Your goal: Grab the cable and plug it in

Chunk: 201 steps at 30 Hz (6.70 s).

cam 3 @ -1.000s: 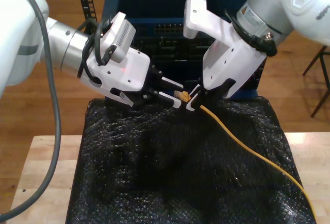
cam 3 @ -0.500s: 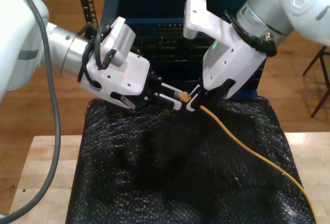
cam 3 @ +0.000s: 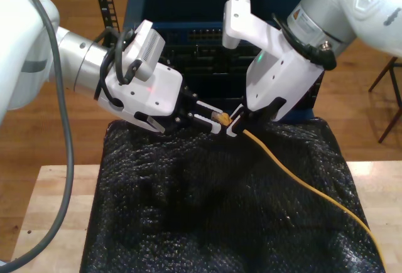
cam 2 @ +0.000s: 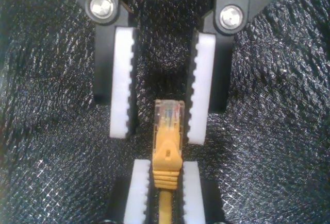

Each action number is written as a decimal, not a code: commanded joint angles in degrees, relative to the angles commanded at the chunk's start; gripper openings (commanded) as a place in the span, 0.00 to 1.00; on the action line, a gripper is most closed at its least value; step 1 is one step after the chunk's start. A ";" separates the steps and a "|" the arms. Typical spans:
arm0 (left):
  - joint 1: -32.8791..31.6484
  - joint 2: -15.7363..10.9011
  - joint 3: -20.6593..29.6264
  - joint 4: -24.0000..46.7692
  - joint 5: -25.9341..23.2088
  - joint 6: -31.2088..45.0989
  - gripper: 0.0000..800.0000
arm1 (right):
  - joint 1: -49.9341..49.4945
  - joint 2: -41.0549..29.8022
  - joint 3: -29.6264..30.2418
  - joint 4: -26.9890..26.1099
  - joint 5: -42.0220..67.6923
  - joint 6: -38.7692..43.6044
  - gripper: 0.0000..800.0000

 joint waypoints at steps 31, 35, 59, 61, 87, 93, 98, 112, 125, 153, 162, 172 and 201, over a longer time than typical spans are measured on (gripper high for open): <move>0.09 0.09 -0.70 -0.70 -0.18 -0.09 0.00 | 0.26 -0.18 -0.53 -0.09 1.32 -0.35 0.81; 0.18 0.26 -0.79 -2.99 0.18 -0.18 0.00 | -0.53 -1.23 -2.81 -0.62 1.76 -0.97 0.88; 5.27 11.25 -5.10 -11.69 14.51 -9.58 0.00 | -0.35 -15.12 -2.02 -0.18 -0.35 -12.66 1.00; 5.27 11.87 -5.10 -11.96 15.82 -10.73 0.00 | -0.18 -17.14 -0.18 0.00 -2.99 -13.54 1.00; 8.53 18.02 -7.03 -22.42 34.90 -19.78 0.01 | 13.54 -25.85 14.42 -0.53 -32.79 -22.59 0.99; 8.53 18.55 -6.95 -24.00 37.80 -19.87 0.01 | 15.12 -26.55 15.74 -0.53 -35.87 -22.95 0.99; 8.44 18.81 -6.77 -24.62 39.30 -21.01 0.01 | 15.91 -27.25 17.14 -0.70 -38.95 -23.30 0.94; 8.35 19.69 -6.77 -24.70 42.11 -25.49 0.02 | 17.05 -27.60 17.76 -0.70 -41.23 -23.56 0.71; 8.35 19.69 -6.24 -26.55 43.87 -25.49 0.03 | 17.67 -27.52 18.73 -0.62 -43.16 -23.30 0.59; 8.26 19.69 -6.07 -26.64 45.45 -25.67 0.03 | 19.78 -27.52 18.90 -0.62 -43.16 -23.21 0.48; 8.26 19.69 -6.07 -26.64 45.54 -25.67 0.03 | 19.78 -27.34 18.99 -0.62 -43.16 -23.12 0.43; 8.26 19.69 -6.07 -26.64 45.54 -25.67 0.03 | 19.78 -27.25 19.34 -0.44 -43.25 -23.12 0.29; 8.18 19.69 -5.98 -26.55 45.89 -25.76 0.03 | 19.78 -26.90 19.43 -0.18 -45.19 -23.12 0.18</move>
